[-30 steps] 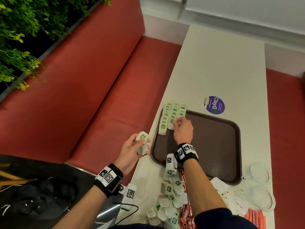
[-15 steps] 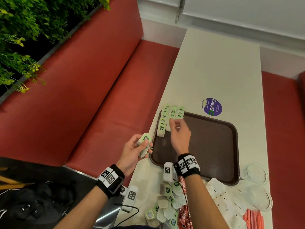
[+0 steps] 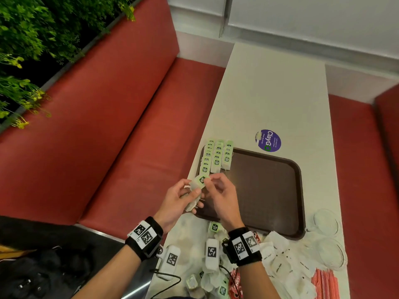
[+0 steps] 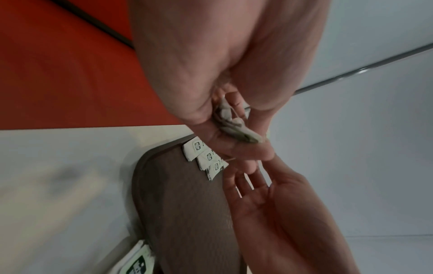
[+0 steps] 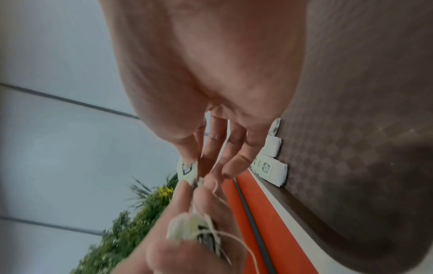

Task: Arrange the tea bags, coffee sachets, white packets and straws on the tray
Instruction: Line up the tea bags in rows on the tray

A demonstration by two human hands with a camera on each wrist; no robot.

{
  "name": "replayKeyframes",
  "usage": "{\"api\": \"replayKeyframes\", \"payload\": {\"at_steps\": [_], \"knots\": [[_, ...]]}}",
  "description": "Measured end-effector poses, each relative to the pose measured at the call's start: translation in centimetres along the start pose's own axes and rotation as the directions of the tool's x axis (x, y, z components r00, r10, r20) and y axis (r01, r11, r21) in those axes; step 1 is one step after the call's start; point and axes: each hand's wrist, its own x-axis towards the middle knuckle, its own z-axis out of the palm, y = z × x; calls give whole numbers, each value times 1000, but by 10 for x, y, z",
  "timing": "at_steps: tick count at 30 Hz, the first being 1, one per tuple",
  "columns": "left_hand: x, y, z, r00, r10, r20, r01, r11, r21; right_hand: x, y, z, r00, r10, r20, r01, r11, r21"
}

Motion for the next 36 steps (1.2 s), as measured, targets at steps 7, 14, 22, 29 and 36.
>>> {"api": "replayKeyframes", "payload": {"at_steps": [7, 14, 22, 29, 36], "knots": [[2, -7, -8, 1000, 1, -21, 0, 998, 63, 38, 11, -53, 963, 0, -270, -22, 997, -78], [2, -11, -16, 998, -15, -68, 11, 999, -45, 104, 45, -99, 981, 10, -194, -106, 864, -492], [5, -10, -19, 998, 23, -62, -26, 998, -50, 134, 57, -89, 987, 17, -158, -117, 745, -656], [0, -7, -23, 996, 45, -81, -43, 999, 19, 133, 54, -82, 975, 15, -222, -169, 701, -693], [-1, -6, -25, 992, 49, -120, -44, 998, 41, 132, 50, -80, 979, -51, -198, -116, 658, -744]]}}
